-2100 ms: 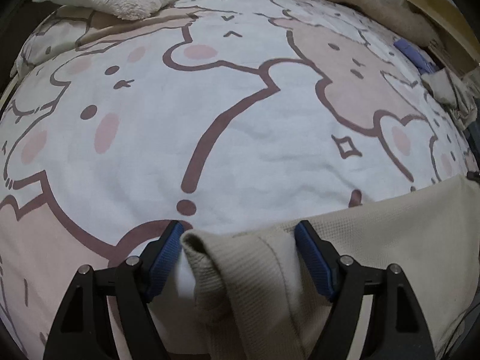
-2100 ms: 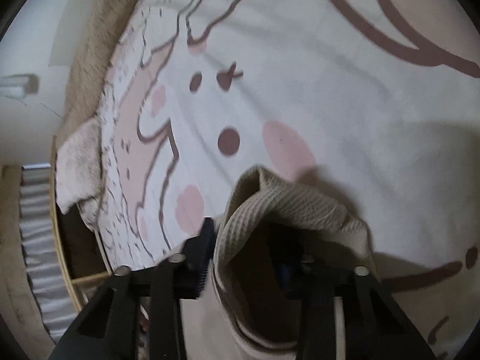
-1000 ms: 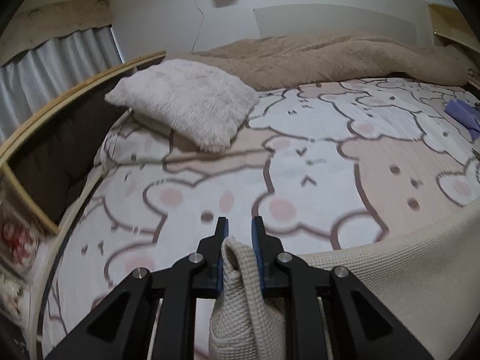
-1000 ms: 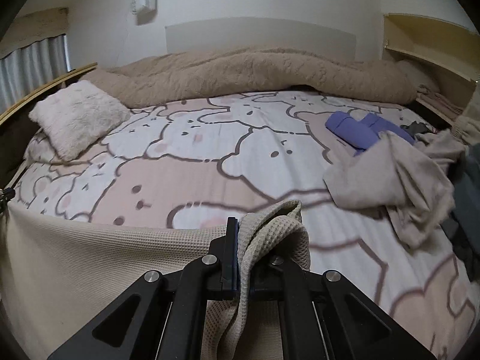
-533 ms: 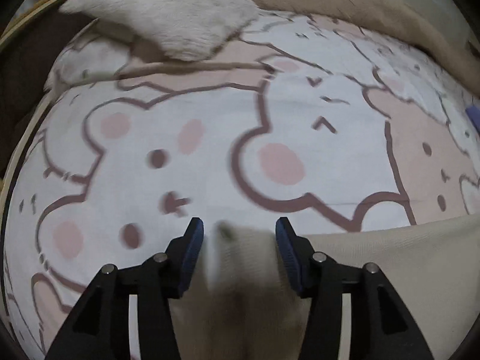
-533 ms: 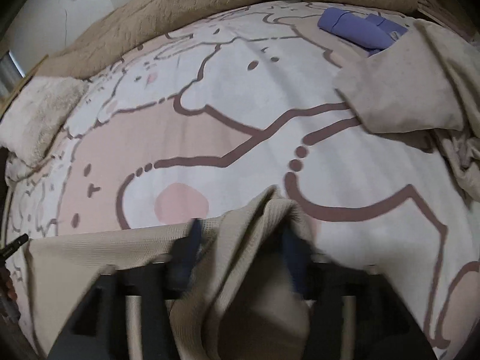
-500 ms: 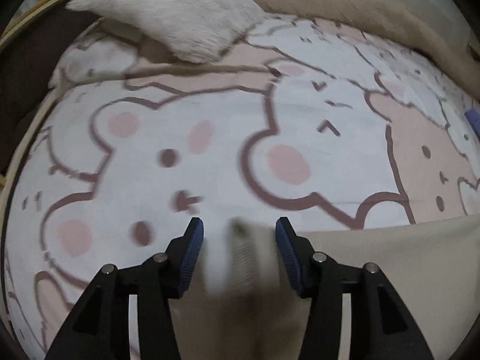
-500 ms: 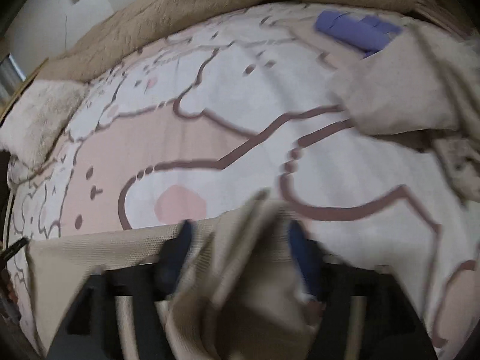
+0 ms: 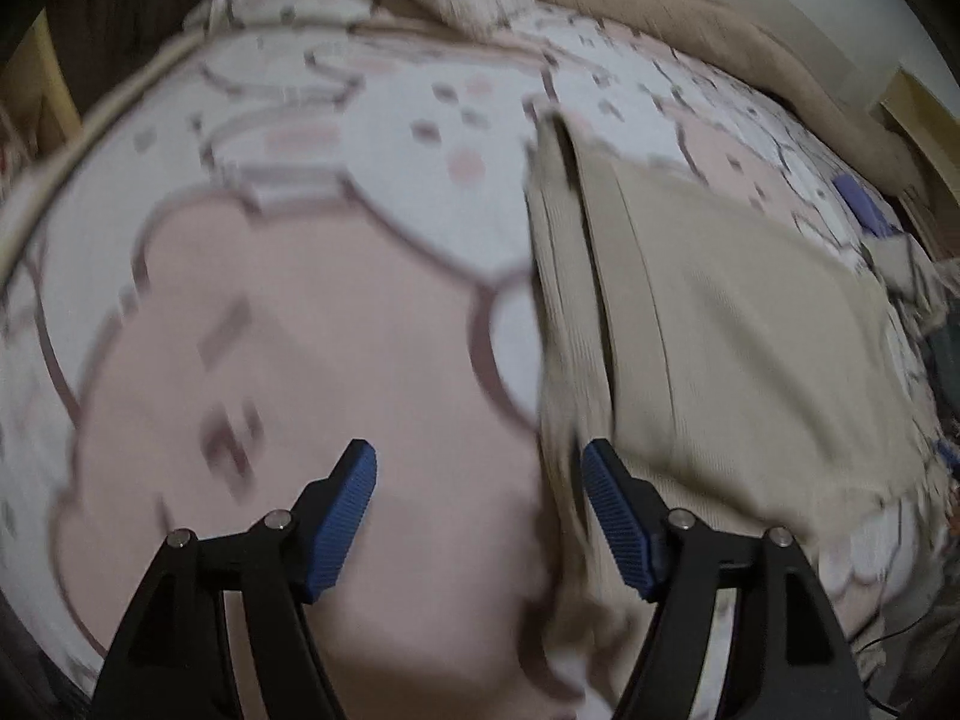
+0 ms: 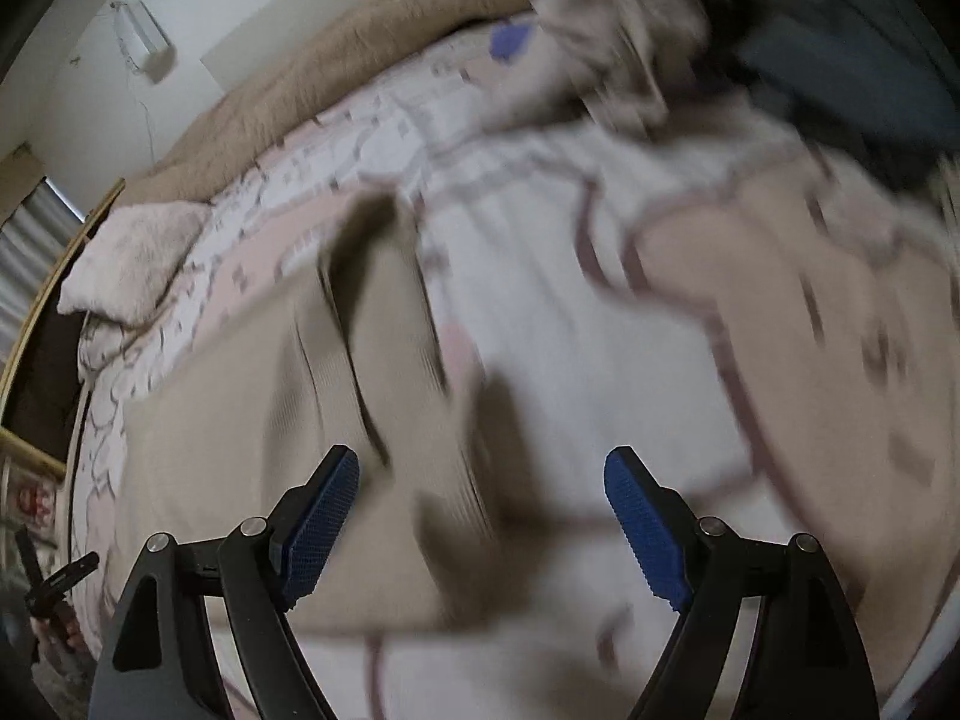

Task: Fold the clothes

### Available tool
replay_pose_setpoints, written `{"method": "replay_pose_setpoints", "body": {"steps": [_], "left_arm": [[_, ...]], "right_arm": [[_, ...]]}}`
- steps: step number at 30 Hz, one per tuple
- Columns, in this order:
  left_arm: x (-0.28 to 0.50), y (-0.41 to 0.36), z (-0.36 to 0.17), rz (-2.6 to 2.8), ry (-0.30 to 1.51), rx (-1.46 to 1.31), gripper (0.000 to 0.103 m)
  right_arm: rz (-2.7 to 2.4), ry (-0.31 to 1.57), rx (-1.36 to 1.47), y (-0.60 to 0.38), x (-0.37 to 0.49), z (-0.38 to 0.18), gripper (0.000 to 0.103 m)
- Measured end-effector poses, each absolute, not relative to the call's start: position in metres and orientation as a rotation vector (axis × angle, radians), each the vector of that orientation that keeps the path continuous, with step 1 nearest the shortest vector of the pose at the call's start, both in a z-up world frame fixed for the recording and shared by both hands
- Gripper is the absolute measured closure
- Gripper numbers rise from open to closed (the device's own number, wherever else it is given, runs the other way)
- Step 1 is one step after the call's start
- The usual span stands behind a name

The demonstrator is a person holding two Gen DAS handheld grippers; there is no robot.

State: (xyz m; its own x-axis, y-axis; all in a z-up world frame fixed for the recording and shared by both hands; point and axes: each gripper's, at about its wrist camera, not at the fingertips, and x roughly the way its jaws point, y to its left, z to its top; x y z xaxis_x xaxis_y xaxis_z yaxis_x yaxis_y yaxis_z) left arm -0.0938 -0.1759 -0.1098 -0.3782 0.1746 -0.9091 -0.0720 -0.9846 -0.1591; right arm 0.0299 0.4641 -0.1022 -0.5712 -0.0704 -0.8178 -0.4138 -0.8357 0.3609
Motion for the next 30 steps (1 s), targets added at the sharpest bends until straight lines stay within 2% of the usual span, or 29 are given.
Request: {"method": "replay_pose_setpoints", "body": {"steps": [4, 8, 9, 10, 13, 14, 15, 16, 17, 18, 19, 21, 23, 25, 27, 29, 30], "left_arm": [[-0.07, -0.167, -0.125, 2.456, -0.222, -1.655, 0.032], [-0.063, -0.164, -0.127, 2.409, -0.388, -1.629, 0.032], [-0.062, -0.164, -0.127, 2.39, -0.436, -1.625, 0.032], [-0.062, -0.161, -0.128, 2.382, -0.463, -1.623, 0.031], [-0.063, -0.152, -0.13, 2.388, -0.444, -1.622, 0.026], [-0.063, -0.148, -0.131, 2.393, -0.42, -1.625, 0.026], [-0.063, -0.144, -0.131, 2.405, -0.38, -1.638, 0.027], [-0.063, -0.141, -0.13, 2.42, -0.333, -1.655, 0.048], [-0.064, -0.138, -0.13, 2.434, -0.286, -1.671, 0.061], [-0.064, -0.135, -0.13, 2.447, -0.239, -1.688, 0.072], [-0.064, -0.137, -0.127, 2.445, -0.249, -1.696, 0.076], [-0.064, -0.147, -0.12, 2.431, -0.313, -1.708, 0.077], [-0.063, -0.155, -0.114, 2.431, -0.331, -1.724, 0.077], [-0.064, -0.155, -0.115, 2.444, -0.286, -1.746, 0.078], [-0.065, -0.149, -0.122, 2.453, -0.212, -1.765, 0.078], [-0.063, -0.143, -0.126, 2.474, -0.126, -1.763, 0.077], [-0.061, -0.14, -0.124, 2.495, -0.084, -1.749, 0.073]], "right_arm": [[2.466, 0.964, -1.305, 0.454, 0.059, -0.134, 0.019], [2.497, 1.09, -1.164, 0.447, 0.064, -0.138, 0.021], [2.498, 1.119, -1.151, 0.446, 0.06, -0.137, 0.025], [2.501, 1.144, -1.157, 0.443, 0.055, -0.139, 0.034], [2.494, 1.137, -1.177, 0.434, 0.042, -0.144, 0.052], [2.486, 1.092, -1.173, 0.431, 0.04, -0.145, 0.067], [2.471, 1.081, -1.171, 0.431, 0.04, -0.146, 0.071], [2.456, 1.071, -1.169, 0.431, 0.04, -0.146, 0.078], [2.445, 1.102, -1.156, 0.433, 0.043, -0.145, 0.084], [2.432, 1.15, -1.142, 0.436, 0.048, -0.141, 0.085], [2.422, 1.213, -1.126, 0.438, 0.053, -0.134, 0.086], [2.418, 1.306, -1.081, 0.44, 0.065, -0.119, 0.087], [2.432, 1.248, -1.085, 0.437, 0.07, -0.112, 0.087], [2.441, 1.134, -1.12, 0.431, 0.07, -0.111, 0.087], [2.393, 1.007, -1.235, 0.426, 0.061, -0.132, 0.087], [2.366, 1.058, -1.202, 0.427, 0.068, -0.151, 0.086], [2.367, 1.094, -1.174, 0.428, 0.073, -0.15, 0.083]]}}
